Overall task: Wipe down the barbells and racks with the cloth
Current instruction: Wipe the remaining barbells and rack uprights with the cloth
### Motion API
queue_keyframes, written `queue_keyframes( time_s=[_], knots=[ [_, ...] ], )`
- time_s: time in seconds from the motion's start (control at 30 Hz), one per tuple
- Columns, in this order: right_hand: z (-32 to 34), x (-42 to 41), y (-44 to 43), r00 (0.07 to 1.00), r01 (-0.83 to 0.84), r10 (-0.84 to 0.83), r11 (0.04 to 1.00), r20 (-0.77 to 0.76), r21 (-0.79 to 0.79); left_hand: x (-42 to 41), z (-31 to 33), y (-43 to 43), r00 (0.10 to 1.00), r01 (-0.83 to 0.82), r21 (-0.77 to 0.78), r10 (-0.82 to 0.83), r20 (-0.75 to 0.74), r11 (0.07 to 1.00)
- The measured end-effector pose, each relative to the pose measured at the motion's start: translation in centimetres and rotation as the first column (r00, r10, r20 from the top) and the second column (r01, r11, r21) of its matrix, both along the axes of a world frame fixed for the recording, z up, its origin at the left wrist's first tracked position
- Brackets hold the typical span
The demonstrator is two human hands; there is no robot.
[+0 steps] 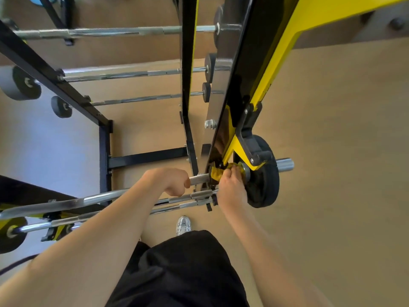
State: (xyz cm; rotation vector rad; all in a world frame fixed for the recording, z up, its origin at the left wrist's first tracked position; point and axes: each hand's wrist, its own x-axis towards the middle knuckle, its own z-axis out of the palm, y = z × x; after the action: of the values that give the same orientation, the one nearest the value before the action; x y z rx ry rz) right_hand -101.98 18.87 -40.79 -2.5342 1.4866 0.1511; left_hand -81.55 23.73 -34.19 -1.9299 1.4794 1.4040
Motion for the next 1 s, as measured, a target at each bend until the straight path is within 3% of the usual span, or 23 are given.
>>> queue_keyframes(
  time_s=[0.1,0.27,0.4,0.57,0.7,0.77,0.87,1.0],
  knots=[
    [-0.7,2.0,1.6,0.98,0.198,-0.198,0.98,0.028,0.024,-0.4,-0.3,0.1,0.999,0.034,0.002,-0.034,0.029,0.999],
    [-1.3,-0.9,0.5,0.998,0.056,-0.052,0.993,0.044,-0.1,-0.1,-1.1,1.0,0.999,0.046,0.036,-0.046,0.003,0.998],
    [-0.3,0.2,1.2,0.991,0.116,-0.115,0.993,0.071,-0.017,0.1,-1.2,1.9,0.999,-0.015,0.037,0.017,-0.038,0.999],
    [0.8,-1.2,1.9,0.996,-0.073,0.073,0.997,0.046,-0.015,0.1,-1.4,2.2,0.999,-0.016,0.043,0.017,-0.032,0.999],
    [0.8,-2.9,0.3,0.979,0.165,-0.167,0.986,0.12,0.03,0.0,-0.9,2.0,0.999,0.042,0.045,-0.042,0.018,0.998],
    [0.5,-1.0,2.2,0.966,0.128,-0.141,0.989,0.217,0.074,-0.4,-0.6,1.8,0.999,0.039,0.049,-0.04,0.018,0.998],
    [0.3,-0.2,3.1,0.971,-0.003,-0.007,0.999,0.24,0.042,-0.6,-0.5,1.6,0.999,0.044,0.062,-0.044,0.012,0.997],
    [-0.1,0.1,1.4,0.924,0.276,-0.298,0.953,0.241,0.121,0.3,-0.8,2.0,1.0,0.024,0.049,-0.024,-0.01,0.998]
  ],
)
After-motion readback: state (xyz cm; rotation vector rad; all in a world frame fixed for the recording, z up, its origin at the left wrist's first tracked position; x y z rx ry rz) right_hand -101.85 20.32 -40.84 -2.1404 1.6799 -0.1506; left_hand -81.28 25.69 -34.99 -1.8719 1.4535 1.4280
